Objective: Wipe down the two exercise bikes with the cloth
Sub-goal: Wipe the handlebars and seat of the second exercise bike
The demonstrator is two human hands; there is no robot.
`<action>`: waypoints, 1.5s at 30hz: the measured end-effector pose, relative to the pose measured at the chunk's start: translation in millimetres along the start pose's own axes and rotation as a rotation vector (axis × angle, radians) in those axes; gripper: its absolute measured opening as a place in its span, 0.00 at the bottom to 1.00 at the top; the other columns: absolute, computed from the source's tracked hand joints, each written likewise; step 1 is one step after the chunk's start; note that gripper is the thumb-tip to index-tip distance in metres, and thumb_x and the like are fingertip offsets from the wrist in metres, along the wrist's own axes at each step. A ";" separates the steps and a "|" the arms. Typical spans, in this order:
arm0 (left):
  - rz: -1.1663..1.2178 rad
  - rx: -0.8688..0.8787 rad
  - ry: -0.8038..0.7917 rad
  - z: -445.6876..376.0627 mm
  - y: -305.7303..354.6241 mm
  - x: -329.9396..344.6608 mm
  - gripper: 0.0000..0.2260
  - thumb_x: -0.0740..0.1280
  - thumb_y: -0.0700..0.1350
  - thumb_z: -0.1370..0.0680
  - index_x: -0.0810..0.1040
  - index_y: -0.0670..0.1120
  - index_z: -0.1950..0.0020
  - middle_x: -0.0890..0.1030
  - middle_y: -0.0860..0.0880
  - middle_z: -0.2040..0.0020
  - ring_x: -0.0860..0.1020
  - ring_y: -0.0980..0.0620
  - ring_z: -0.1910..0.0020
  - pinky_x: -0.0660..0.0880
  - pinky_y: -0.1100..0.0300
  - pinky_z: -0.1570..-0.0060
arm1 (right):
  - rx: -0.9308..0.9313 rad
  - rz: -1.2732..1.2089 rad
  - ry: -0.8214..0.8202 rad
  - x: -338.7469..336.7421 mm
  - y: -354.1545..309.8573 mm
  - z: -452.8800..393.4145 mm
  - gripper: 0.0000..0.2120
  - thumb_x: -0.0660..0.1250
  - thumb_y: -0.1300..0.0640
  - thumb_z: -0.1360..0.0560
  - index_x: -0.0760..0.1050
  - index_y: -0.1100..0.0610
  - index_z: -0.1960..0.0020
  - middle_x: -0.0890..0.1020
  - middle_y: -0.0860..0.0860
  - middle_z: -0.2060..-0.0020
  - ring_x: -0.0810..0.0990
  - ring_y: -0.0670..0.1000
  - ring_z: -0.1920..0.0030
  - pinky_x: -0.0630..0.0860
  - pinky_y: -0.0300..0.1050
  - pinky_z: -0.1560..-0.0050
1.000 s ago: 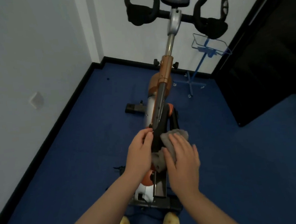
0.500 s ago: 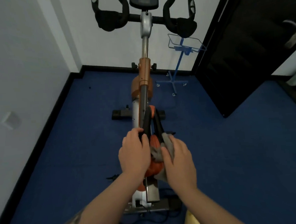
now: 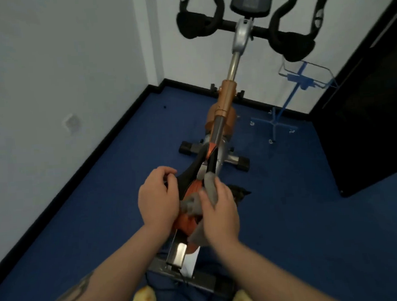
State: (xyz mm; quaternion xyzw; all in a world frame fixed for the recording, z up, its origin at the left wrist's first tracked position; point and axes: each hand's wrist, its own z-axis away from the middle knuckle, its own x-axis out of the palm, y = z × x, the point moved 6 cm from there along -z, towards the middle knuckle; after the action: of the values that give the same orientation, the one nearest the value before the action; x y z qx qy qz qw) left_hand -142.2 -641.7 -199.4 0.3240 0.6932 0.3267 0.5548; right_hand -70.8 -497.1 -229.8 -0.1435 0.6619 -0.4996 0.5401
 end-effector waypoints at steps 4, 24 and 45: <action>-0.057 -0.128 0.086 18.0 2.9 5.1 0.07 0.61 0.44 0.21 0.77 0.55 0.51 0.76 0.60 0.55 0.76 0.58 0.53 0.74 0.47 0.46 | 0.274 -0.169 -0.240 5.6 0.1 -64.9 0.24 0.59 0.42 0.20 0.67 0.54 0.29 0.76 0.54 0.36 0.75 0.56 0.37 0.71 0.55 0.35; -0.183 -0.270 0.346 30.2 12.7 10.7 0.09 0.62 0.45 0.23 0.80 0.54 0.49 0.76 0.60 0.55 0.77 0.55 0.50 0.74 0.45 0.43 | -0.005 0.105 -0.247 13.9 -3.6 -53.5 0.35 0.55 0.43 0.19 0.43 0.56 0.20 0.54 0.52 0.21 0.62 0.54 0.25 0.66 0.50 0.30; 0.012 -0.239 0.440 37.7 -1.5 8.5 0.09 0.60 0.41 0.24 0.73 0.55 0.55 0.74 0.60 0.57 0.72 0.63 0.57 0.64 0.70 0.59 | -1.047 0.643 -0.575 36.9 -69.2 -81.1 0.21 0.45 0.50 0.19 0.78 0.49 0.46 0.81 0.51 0.60 0.78 0.56 0.58 0.69 0.52 0.55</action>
State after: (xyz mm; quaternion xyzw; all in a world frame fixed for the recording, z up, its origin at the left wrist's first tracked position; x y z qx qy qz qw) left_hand -106.9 -632.2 -211.8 0.1811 0.7518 0.4725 0.4228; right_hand -178.5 -514.8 -201.1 -0.3093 0.6564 0.1306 0.6756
